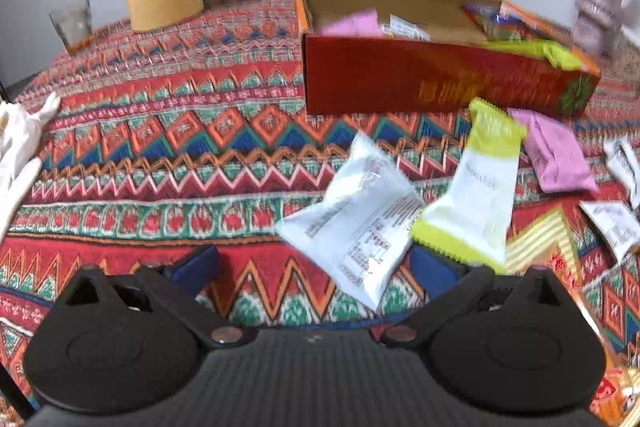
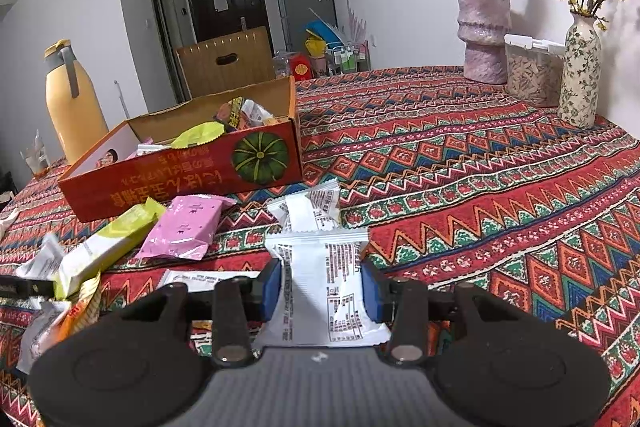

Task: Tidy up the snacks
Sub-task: 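Grasp a white packet with the right tool while the left tool grasps another white packet, then carry both white packets into the cardboard box and open both tools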

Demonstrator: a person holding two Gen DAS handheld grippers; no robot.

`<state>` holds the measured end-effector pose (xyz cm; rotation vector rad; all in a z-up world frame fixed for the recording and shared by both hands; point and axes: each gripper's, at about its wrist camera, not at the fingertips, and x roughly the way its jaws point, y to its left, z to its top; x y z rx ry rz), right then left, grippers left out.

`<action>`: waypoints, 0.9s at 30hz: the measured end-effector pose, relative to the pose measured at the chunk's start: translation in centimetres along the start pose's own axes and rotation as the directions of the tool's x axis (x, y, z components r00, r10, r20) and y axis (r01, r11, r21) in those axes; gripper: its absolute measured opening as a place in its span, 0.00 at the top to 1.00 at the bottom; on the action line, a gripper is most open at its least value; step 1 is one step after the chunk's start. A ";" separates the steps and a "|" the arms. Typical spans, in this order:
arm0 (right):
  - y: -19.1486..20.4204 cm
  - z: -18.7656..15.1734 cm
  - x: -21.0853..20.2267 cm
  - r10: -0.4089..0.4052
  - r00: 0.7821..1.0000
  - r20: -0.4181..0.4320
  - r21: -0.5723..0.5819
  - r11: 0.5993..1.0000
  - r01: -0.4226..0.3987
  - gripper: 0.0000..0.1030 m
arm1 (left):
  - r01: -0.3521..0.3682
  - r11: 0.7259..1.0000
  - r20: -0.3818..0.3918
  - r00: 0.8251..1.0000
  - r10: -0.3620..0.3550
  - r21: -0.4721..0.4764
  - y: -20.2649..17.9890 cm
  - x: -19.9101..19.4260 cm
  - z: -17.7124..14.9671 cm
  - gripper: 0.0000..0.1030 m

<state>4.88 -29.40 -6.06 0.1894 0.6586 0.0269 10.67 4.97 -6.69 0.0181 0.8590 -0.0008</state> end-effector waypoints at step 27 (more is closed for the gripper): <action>0.6 -0.2 0.6 0.042 0.999 -0.013 -0.005 0.999 -0.042 0.60 | 0.028 0.996 0.076 0.996 -0.035 0.089 -1.4 -1.0 0.8 0.54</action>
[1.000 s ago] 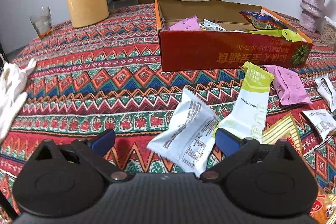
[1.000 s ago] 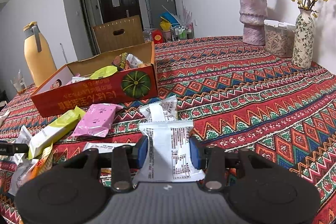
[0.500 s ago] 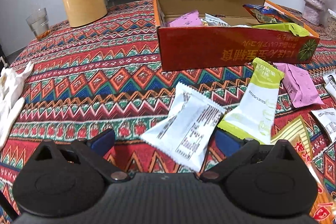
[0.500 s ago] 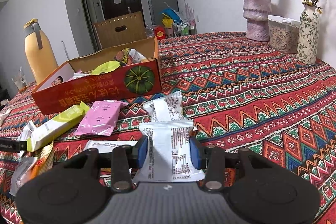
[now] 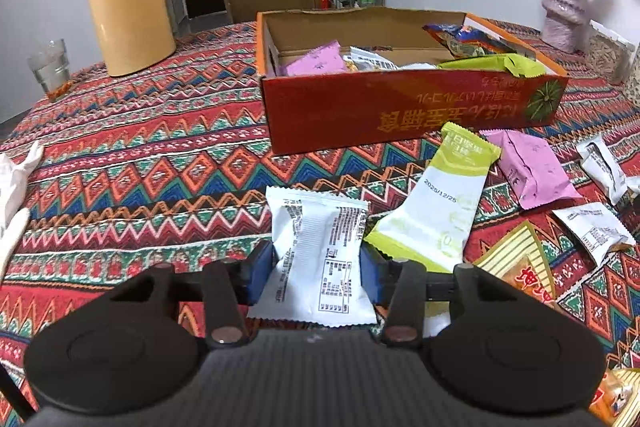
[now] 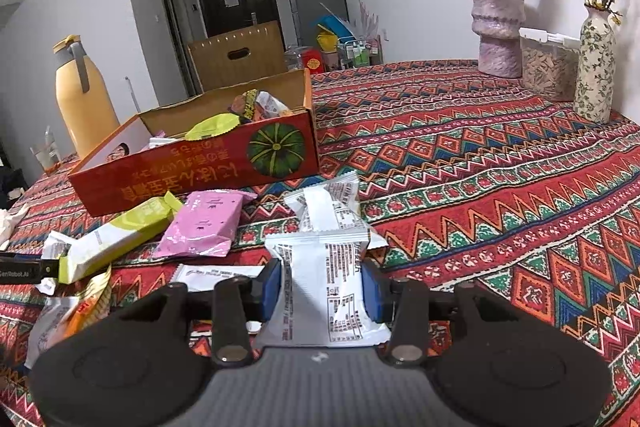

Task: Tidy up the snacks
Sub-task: 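Carry both white packets into the cardboard box and open both tools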

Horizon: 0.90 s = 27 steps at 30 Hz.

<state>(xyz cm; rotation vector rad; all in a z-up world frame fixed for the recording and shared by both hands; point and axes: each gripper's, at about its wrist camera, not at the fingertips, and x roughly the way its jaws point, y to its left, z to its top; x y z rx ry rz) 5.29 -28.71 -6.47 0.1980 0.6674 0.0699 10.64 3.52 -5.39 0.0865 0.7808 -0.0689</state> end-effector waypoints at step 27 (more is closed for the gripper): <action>5.3 5.4 -0.7 0.118 0.983 0.139 -0.149 0.984 -0.097 0.60 | -0.008 0.996 0.248 0.968 0.030 -0.091 -0.1 -7.0 5.2 0.54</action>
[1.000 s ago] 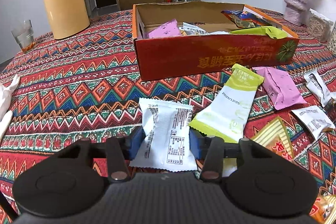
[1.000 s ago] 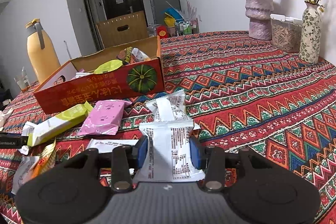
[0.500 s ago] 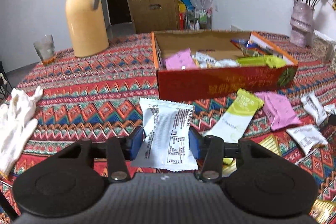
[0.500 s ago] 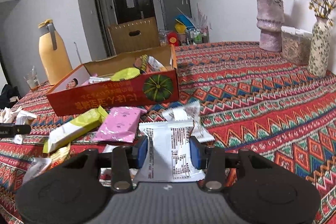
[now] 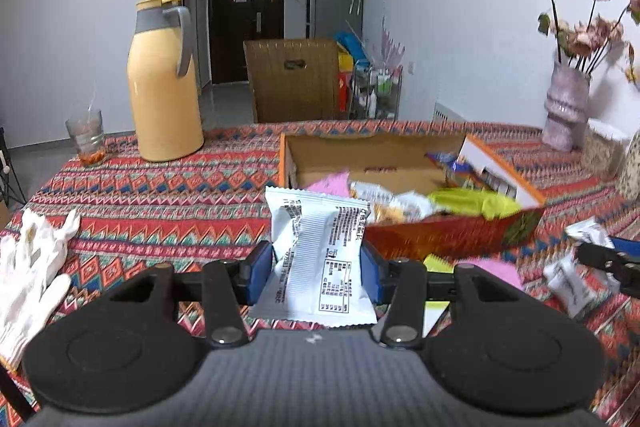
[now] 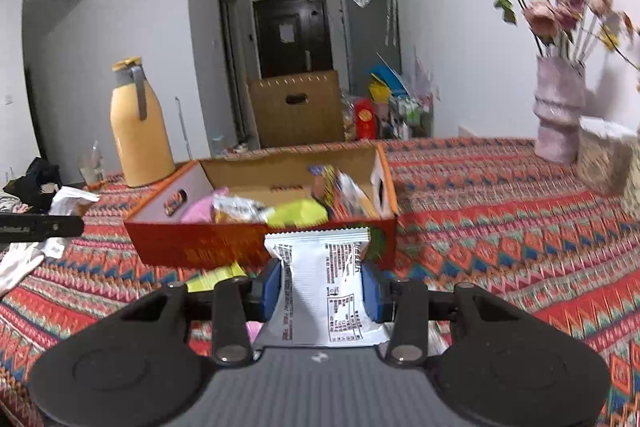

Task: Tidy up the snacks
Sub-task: 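Carry both white packets into the cardboard box and open both tools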

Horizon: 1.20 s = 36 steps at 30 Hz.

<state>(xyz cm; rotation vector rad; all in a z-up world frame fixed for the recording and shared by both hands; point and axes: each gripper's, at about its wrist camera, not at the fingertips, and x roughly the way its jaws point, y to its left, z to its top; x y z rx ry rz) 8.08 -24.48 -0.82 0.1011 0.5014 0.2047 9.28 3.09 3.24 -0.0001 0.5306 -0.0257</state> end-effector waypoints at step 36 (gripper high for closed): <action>1.9 5.6 14.4 0.010 0.999 0.050 -0.024 1.000 -0.009 0.60 | -0.012 0.988 0.009 1.000 0.014 -0.154 -2.5 12.5 4.8 0.54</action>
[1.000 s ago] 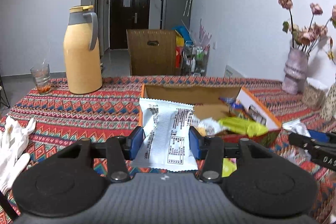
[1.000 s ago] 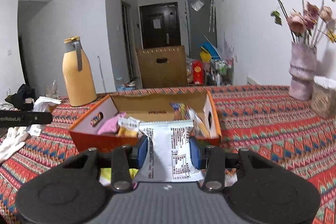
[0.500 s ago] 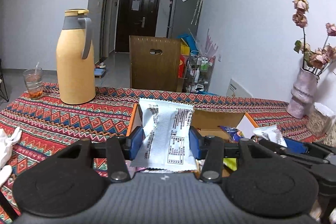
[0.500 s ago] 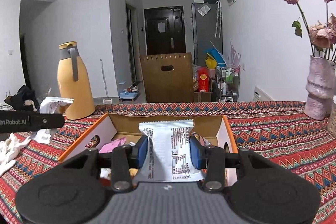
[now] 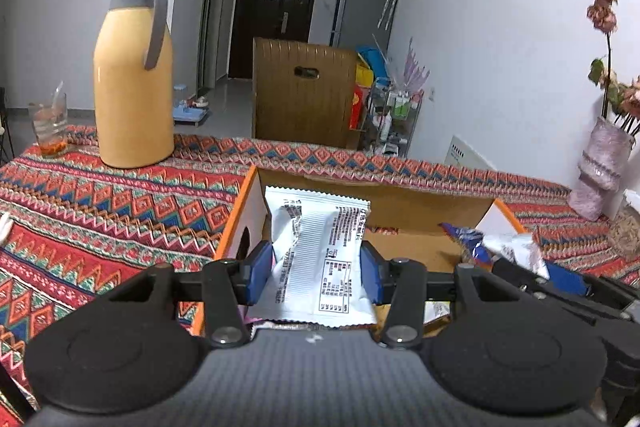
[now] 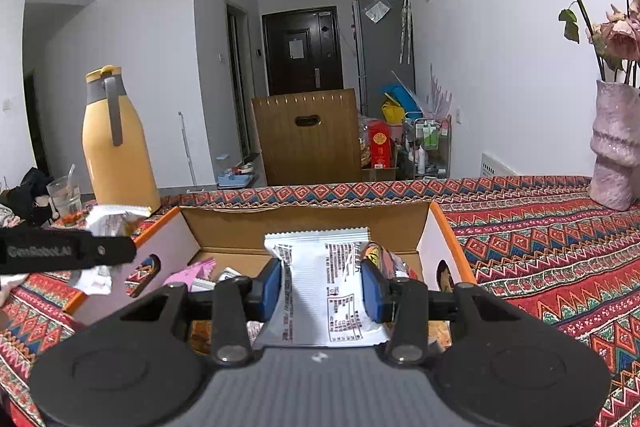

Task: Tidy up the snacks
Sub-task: 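Carry both white packets into the cardboard box and open both tools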

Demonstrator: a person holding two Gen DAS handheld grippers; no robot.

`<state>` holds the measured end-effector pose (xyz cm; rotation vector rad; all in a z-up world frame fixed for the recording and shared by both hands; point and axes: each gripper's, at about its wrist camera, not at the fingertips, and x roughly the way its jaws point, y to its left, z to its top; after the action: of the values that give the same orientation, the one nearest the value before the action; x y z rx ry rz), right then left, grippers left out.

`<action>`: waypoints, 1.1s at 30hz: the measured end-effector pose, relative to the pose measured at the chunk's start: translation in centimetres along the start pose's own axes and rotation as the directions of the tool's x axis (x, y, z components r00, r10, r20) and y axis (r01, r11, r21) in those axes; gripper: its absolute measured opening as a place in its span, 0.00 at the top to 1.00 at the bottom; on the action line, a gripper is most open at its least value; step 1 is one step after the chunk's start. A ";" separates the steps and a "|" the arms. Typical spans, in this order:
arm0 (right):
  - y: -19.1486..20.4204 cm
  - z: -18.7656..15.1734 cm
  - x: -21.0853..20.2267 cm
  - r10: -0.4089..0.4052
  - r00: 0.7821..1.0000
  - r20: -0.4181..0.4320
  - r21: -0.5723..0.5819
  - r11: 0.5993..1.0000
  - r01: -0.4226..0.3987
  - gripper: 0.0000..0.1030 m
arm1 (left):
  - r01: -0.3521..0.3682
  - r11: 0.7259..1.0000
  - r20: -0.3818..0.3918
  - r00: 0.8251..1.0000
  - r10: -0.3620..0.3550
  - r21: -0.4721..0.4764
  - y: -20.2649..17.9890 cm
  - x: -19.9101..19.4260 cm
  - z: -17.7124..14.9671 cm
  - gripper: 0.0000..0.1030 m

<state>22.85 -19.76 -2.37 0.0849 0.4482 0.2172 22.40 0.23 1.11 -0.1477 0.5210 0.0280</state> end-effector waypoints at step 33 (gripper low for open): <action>-0.4 1.5 -5.2 -0.059 0.995 0.080 0.049 0.997 0.055 0.00 | -0.015 1.000 0.030 0.999 0.016 -0.026 0.2 -6.0 0.8 0.00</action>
<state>19.00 -21.41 1.13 0.1262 0.3738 0.1470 17.56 0.59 4.75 -0.1678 0.4914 0.0516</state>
